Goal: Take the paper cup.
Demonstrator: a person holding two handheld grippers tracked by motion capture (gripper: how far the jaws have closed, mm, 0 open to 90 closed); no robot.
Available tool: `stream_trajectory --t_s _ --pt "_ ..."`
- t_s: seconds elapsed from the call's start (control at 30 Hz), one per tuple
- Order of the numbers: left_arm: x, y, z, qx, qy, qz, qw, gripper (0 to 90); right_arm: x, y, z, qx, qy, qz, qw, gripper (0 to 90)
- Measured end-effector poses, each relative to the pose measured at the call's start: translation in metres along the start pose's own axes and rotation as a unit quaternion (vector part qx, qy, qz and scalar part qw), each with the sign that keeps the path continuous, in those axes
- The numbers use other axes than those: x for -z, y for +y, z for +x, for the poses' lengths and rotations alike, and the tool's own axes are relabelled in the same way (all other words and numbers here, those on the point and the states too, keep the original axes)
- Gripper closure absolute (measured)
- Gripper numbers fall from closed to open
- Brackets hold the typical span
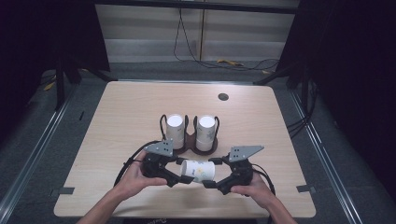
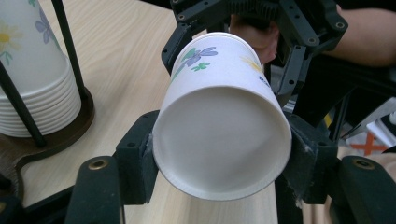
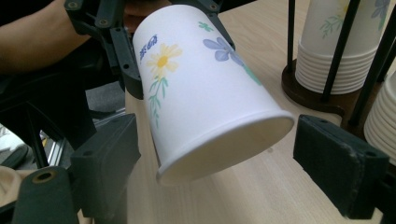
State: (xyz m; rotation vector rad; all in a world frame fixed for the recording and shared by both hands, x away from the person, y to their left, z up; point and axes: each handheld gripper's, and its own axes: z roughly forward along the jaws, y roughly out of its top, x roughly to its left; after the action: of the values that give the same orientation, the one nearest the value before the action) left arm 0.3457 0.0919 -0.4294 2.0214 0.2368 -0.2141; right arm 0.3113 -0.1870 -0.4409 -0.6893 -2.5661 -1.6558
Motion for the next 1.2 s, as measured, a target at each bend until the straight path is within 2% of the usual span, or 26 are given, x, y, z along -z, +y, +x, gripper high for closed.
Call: stream_trajectory --t_s 0.2,0.33,0.43,0.67,0.87,0.9,1.2 --pt "-0.0007 0.0002 -0.0011 -0.001 -0.004 -0.017 0.9999 36.2 0.0033 0.0012 -0.0002 -0.004 0.004 -0.021 0.9998 14.1" --pt "0.0013 0.0011 -0.0029 -0.01 0.003 -0.028 0.9996 36.2 0.0058 0.0028 0.0003 -0.003 0.009 -0.031 0.9995 13.7" --pt "0.002 0.002 -0.0035 -0.011 0.001 -0.029 0.9995 36.2 0.0085 0.0037 0.0004 -0.004 0.009 -0.041 0.9991 13.7" --pt "0.0024 0.0024 -0.0037 -0.009 0.002 -0.045 0.9989 36.2 0.0099 0.0045 -0.0001 -0.007 0.006 -0.051 0.9987 13.9" --pt "0.0058 0.0028 -0.0019 -0.005 0.01 -0.062 0.998 36.1 0.0108 0.0059 -0.0013 -0.013 0.004 -0.07 0.9974 14.7" --pt "0.0058 0.0029 -0.0022 -0.004 0.011 -0.064 0.9979 36.1 0.0106 0.0062 -0.0028 -0.018 0.007 -0.079 0.9967 14.6" --pt "0.0051 0.0024 -0.0019 0.001 0.008 -0.072 0.9974 36.1 0.0062 0.007 -0.0071 -0.035 0.029 -0.094 0.9945 13.9"
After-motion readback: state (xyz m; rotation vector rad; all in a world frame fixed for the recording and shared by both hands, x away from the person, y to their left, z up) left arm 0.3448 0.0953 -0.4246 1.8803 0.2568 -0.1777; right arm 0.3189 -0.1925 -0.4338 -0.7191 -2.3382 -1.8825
